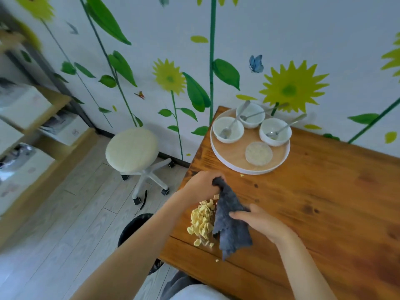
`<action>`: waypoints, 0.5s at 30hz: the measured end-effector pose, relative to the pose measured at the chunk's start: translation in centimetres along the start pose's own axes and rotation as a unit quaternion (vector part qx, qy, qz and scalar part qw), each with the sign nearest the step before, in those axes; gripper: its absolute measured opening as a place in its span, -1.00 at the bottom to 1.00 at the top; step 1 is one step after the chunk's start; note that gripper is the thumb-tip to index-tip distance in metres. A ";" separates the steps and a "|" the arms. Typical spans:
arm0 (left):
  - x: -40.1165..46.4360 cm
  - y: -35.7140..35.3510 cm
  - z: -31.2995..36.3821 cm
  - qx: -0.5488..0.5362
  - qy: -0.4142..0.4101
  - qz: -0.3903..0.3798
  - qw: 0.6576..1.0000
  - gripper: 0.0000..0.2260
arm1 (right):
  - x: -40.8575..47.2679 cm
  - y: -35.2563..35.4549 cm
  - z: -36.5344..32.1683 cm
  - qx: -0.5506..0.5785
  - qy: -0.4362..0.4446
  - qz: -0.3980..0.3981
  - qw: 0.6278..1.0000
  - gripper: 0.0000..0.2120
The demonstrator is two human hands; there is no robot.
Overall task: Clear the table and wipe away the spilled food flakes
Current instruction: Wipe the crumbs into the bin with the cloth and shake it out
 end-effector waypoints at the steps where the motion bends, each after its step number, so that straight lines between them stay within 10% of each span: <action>1: -0.2 0.6 0.2 -0.007 -0.001 0.019 1.000 -0.79 | -0.1 0.2 -0.5 0.017 0.019 0.011 1.000 -0.79; 8: -2.3 0.7 0.2 -0.241 0.051 0.206 0.947 -0.60 | 0.1 0.3 -3.9 0.204 0.088 0.133 0.966 -0.89; 15: -2.8 -3.3 -0.9 -0.310 0.052 0.129 0.941 -0.48 | 0.5 -1.7 -5.3 0.301 0.117 0.133 0.937 -0.79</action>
Point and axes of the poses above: each hand's wrist, its own x-axis towards the middle knuckle, its own y-axis out of the back of the hand, z = x × y, the point moved 2 cm from there along x, towards the middle knuckle, and after that the axes turned 10 degrees about y, right-handed, at the moved point
